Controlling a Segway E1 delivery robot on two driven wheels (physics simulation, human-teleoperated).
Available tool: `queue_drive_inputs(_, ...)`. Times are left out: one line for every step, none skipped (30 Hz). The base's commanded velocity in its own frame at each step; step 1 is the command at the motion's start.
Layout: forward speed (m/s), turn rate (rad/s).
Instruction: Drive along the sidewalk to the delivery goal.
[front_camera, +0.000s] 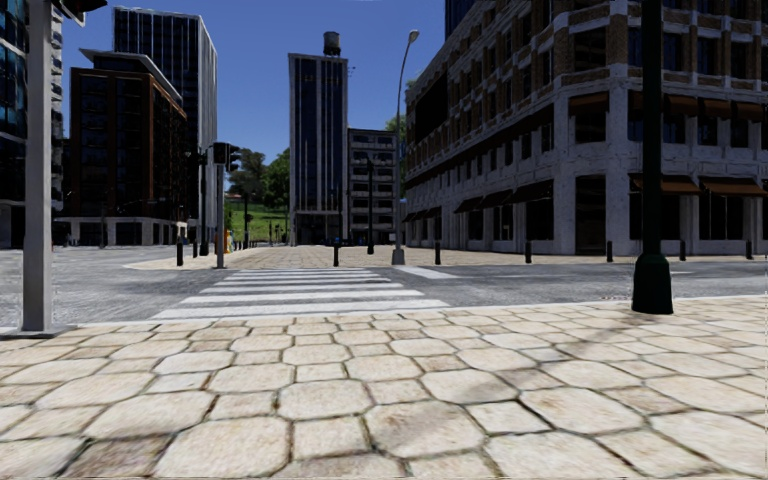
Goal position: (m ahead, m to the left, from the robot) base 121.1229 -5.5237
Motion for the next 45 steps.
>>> queue_drive_inputs(1.88, 0.00)
queue_drive_inputs(1.89, 0.00)
queue_drive_inputs(1.89, 0.00)
queue_drive_inputs(1.89, 0.00)
queue_drive_inputs(1.89, 0.00)
queue_drive_inputs(1.89, 0.00)
queue_drive_inputs(1.89, 0.00)
queue_drive_inputs(1.89, 0.00)
queue_drive_inputs(1.89, 0.00)
queue_drive_inputs(1.89, 0.00)
queue_drive_inputs(1.89, 0.00)
queue_drive_inputs(1.89, 0.00)
queue_drive_inputs(1.89, 0.00)
queue_drive_inputs(1.89, 0.00)
queue_drive_inputs(1.89, 0.00)
queue_drive_inputs(1.89, 0.00)
queue_drive_inputs(1.89, 0.00)
queue_drive_inputs(1.89, 0.00)
queue_drive_inputs(1.89, 0.00)
queue_drive_inputs(1.89, 0.00)
queue_drive_inputs(1.89, 0.00)
queue_drive_inputs(1.89, 0.00)
queue_drive_inputs(1.89, 0.00)
queue_drive_inputs(1.89, 0.00)
queue_drive_inputs(1.89, 0.00)
queue_drive_inputs(1.89, 0.00)
queue_drive_inputs(1.89, 0.00)
queue_drive_inputs(1.89, 0.00)
queue_drive_inputs(1.89, 0.00)
queue_drive_inputs(1.89, 0.00)
queue_drive_inputs(1.89, 0.00)
queue_drive_inputs(1.91, 0.00)
queue_drive_inputs(1.91, 0.00)
queue_drive_inputs(1.91, 0.00)
queue_drive_inputs(1.91, 0.00)
queue_drive_inputs(1.91, 0.00)
queue_drive_inputs(1.91, 0.00)
queue_drive_inputs(1.91, 0.00)
queue_drive_inputs(1.91, 0.00)
queue_drive_inputs(1.91, 0.00)
queue_drive_inputs(1.91, 0.00)
queue_drive_inputs(1.91, 0.00)
queue_drive_inputs(1.91, 0.00)
queue_drive_inputs(1.91, 0.37)
queue_drive_inputs(1.91, 0.37)
